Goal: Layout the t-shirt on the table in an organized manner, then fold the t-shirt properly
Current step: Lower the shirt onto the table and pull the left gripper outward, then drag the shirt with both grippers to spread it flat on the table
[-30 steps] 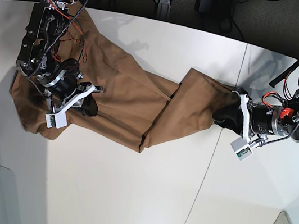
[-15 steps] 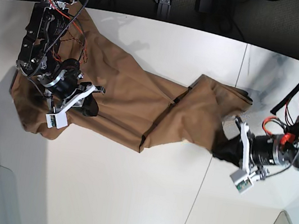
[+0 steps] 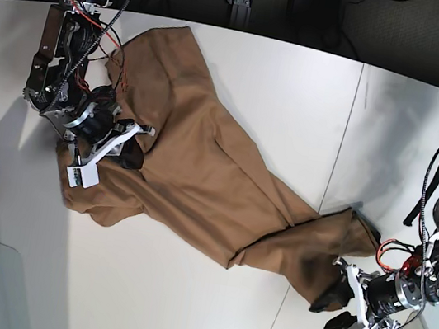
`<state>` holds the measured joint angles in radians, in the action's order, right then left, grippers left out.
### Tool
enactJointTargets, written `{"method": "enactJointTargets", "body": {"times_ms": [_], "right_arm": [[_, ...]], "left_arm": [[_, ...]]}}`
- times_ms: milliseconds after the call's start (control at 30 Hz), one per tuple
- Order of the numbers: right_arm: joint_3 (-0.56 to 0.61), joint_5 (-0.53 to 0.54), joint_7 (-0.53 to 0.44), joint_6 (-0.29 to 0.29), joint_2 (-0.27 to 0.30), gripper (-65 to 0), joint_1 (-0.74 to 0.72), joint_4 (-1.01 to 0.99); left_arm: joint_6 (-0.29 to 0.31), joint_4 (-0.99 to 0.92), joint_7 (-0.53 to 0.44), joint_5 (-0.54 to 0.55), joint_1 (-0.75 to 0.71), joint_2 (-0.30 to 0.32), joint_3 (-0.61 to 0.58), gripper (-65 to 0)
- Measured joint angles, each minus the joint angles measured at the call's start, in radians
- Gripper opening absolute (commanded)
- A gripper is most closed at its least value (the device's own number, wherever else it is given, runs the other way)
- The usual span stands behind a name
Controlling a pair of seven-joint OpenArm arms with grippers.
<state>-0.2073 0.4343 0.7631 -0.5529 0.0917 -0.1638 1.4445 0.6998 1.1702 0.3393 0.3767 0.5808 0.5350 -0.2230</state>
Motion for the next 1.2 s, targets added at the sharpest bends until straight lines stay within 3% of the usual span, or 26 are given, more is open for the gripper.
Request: {"method": "enactJointTargets", "body": {"times_ms": [33,200,567,600,667,800,1100,1200], "right_arm": [[0.000,0.001,0.000,0.000,0.000,-65.0,0.000,0.000],[0.003,0.074,-0.003,0.002,0.000,-65.0,0.031,0.000],[0.114,0.093,-0.038,-0.002,0.000,-65.0,0.154,0.001],[0.114,0.093,-0.037,-0.005,0.000,-65.0,0.155,0.001],[0.114,0.093,-0.024,-0.005,0.000,-65.0,0.154,0.002],[0.114,0.082,0.019,-0.009,0.005,-65.0,0.161,0.009],[0.114,0.113,-0.043,-0.035,0.120,-65.0,0.250,0.018],[0.114,0.140,-0.046,-0.035,0.147,-65.0,0.256,0.019]], "left_arm": [[-0.003,-0.015,0.000,0.011,0.003,-0.004,0.000,-19.6],[-0.003,-0.021,0.005,0.024,0.002,-0.002,0.000,-19.7],[-0.005,-0.024,0.027,0.035,-0.024,-0.021,0.000,-19.9],[-0.013,-0.032,0.027,0.032,-0.030,-0.029,0.000,-19.9],[-0.093,-0.073,0.024,0.001,-0.032,-0.048,0.000,-19.9],[-0.190,-0.190,0.019,-0.014,-0.030,-0.039,0.000,-19.9],[-0.195,-0.321,0.027,0.005,-0.021,-0.042,0.000,-19.9],[-0.195,-0.322,0.084,0.023,-0.018,-0.045,0.000,-19.9]]}}
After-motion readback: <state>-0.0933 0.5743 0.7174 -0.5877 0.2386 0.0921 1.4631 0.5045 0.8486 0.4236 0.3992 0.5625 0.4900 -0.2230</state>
